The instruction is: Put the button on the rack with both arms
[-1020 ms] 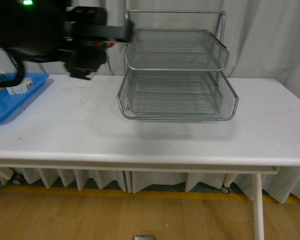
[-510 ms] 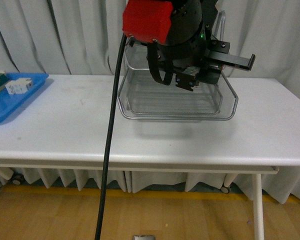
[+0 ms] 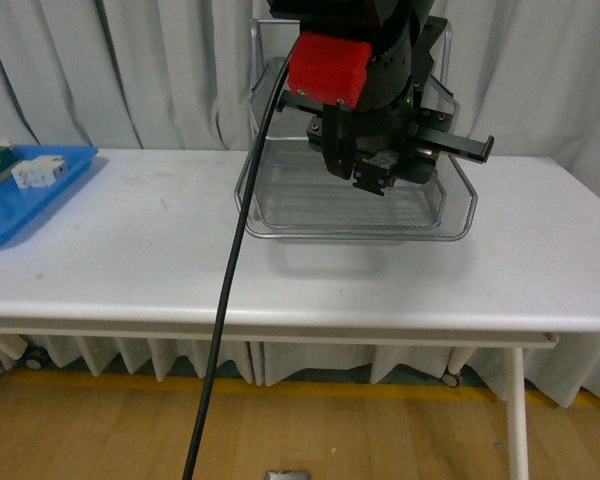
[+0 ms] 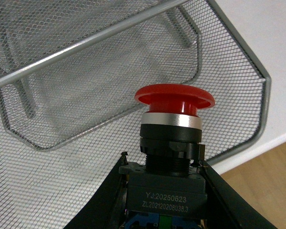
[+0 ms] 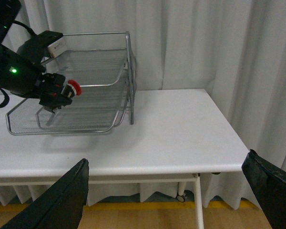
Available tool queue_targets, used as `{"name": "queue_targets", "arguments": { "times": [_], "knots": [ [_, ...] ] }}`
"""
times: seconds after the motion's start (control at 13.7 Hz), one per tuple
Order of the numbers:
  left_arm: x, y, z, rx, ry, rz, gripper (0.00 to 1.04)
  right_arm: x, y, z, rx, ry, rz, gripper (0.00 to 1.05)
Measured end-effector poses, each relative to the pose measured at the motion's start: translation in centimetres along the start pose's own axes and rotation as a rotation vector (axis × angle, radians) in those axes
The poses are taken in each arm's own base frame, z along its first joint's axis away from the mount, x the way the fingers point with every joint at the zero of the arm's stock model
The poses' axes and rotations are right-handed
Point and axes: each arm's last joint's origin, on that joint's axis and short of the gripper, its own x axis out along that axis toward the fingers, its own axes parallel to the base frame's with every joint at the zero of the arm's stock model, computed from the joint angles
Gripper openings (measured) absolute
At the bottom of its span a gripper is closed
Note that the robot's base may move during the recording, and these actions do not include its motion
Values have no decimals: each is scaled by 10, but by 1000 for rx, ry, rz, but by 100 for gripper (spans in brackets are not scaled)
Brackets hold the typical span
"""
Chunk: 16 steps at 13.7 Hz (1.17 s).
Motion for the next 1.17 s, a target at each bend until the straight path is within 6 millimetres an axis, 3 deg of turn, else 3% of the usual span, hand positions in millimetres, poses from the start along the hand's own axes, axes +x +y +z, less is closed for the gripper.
{"name": "queue_targets", "arguments": {
  "times": [0.07, 0.15, 0.29, 0.66, 0.8, 1.02, 1.17],
  "knots": [
    [23, 2, 7, 1, 41, 17, 36, 0, 0, 0, 0, 0, 0, 98],
    [59, 9, 18, -5, 98, 54, 36, 0, 0, 0, 0, 0, 0, 98],
    [73, 23, 19, -22, 124, 100, 36, 0, 0, 0, 0, 0, 0, 98],
    [76, 35, 12, -120, 119, 81, 97, 0, 0, 0, 0, 0, 0, 98],
    [61, 35, 14, -124, 94, 65, 98, 0, 0, 0, 0, 0, 0, 98],
    [-8, 32, 34, -97, -68, 13, 98, 0, 0, 0, 0, 0, 0, 98],
    [-47, 25, 25, -15, -172, -8, 98, 0, 0, 0, 0, 0, 0, 98]
  ]
}}
